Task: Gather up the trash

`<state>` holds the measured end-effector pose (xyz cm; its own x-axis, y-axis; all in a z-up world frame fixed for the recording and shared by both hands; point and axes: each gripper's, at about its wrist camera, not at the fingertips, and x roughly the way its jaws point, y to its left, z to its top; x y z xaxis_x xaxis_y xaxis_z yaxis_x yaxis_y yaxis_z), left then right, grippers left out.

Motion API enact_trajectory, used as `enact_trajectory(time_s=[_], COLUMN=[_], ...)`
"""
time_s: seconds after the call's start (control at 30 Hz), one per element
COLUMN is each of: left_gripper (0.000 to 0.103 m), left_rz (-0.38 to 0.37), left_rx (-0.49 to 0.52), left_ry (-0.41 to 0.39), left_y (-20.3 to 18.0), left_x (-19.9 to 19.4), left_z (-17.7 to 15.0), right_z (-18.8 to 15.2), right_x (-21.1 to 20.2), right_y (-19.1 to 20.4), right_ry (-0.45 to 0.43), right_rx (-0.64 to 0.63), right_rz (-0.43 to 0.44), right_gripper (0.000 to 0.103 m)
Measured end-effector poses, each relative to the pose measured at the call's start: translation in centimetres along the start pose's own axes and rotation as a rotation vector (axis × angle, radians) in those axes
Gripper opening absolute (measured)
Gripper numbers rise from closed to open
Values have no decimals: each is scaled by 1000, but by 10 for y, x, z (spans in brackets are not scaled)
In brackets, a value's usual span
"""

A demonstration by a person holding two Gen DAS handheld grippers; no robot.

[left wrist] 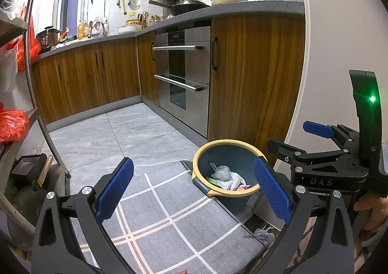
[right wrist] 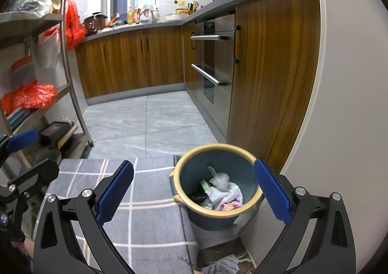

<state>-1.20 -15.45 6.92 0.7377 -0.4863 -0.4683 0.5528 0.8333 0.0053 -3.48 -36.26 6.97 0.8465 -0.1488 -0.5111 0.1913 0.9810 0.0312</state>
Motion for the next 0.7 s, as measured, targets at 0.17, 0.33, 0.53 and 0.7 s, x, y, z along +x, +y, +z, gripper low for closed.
enact_trajectory(time_s=[0.17, 0.33, 0.53, 0.7], left_gripper=[97, 97, 97, 97], left_rz=[-4, -3, -25, -25], left_rx=[0, -6, -14, -6], left_ry=[0, -4, -5, -16], left_y=[-3, -2, 1, 2], left_x=[1, 0, 0, -3], left_z=[0, 0, -1, 0], right_z=[0, -1, -3, -1], right_x=[0, 1, 2, 3], right_y=[0, 0, 0, -3], right_ry=[1, 4, 12, 18], right_rx=[0, -7, -7, -8], right_rz=[0, 5, 8, 10], right_gripper=[98, 98, 98, 98])
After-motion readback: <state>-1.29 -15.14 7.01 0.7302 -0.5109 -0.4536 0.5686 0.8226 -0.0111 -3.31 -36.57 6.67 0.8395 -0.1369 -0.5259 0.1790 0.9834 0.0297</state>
